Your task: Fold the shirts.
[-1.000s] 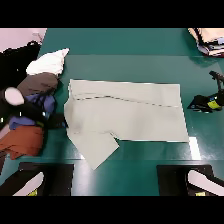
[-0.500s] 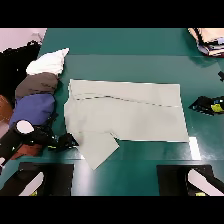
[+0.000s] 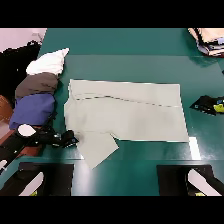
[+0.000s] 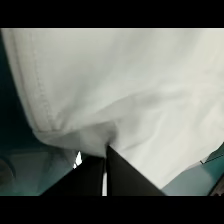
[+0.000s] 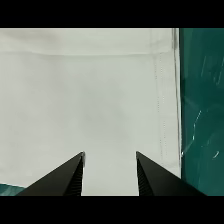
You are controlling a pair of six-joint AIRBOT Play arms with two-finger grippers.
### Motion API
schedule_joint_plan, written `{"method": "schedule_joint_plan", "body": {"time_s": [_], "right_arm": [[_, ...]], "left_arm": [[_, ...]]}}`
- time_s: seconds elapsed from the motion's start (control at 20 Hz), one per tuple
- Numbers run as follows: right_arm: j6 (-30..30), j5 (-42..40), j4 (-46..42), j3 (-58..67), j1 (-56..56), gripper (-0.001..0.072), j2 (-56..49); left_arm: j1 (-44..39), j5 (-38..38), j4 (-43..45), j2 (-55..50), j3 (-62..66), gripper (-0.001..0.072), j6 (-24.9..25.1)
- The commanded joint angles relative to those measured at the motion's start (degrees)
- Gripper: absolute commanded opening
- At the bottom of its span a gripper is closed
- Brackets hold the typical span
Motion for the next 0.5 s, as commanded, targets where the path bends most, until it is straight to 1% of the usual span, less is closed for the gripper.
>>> {"method": "schedule_joint_plan", "body": {"time_s": [0.0,0.1,0.2,0.3,0.45], "right_arm": [[0.1,4.1,-0.4,-1.3,-2.6,0.0378,0.5],[0.1,4.6,-0.9,-6.2,-6.7,0.0378,2.4],[0.3,4.5,-5.0,-13.0,-10.9,0.038,4.7],[0.5,4.4,-7.0,-19.4,-14.5,0.0389,5.4],[0.5,1.2,-5.1,-26.4,-17.4,0.0388,5.4]], "left_arm": [[0.0,-2.4,-3.0,0.1,1.3,0.0024,2.2],[0.0,-5.6,-3.1,0.1,4.1,0.0023,4.7],[0.0,-7.4,-3.0,0.1,7.1,0.0024,5.3],[0.0,-7.2,-3.0,0.1,9.2,0.0023,6.4],[0.0,-6.3,-2.7,0.1,9.6,0.0024,6.6]]}}
